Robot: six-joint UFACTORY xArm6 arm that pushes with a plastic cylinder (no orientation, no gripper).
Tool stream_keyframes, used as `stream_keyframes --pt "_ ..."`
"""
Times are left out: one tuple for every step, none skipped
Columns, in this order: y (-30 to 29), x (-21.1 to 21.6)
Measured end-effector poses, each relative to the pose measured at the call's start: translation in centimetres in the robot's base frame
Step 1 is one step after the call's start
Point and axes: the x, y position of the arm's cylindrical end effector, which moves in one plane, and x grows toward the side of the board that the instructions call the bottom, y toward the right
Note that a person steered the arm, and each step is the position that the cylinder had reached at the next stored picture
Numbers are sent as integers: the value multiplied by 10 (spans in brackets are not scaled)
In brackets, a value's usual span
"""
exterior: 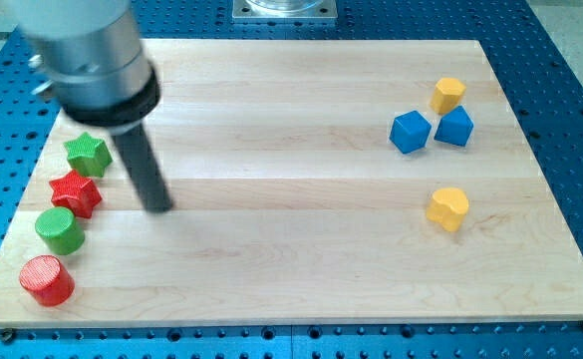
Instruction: Place the green star horizontal to the cube
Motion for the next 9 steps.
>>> stream_keyframes --pt "-10 -75" --pt "-81 -87" --pt "-110 -86" --pt "-156 -61" --pt "-165 -43" --pt "-165 -39" --pt "-126 -39" --pt "-56 -41" --pt "-67 -40"
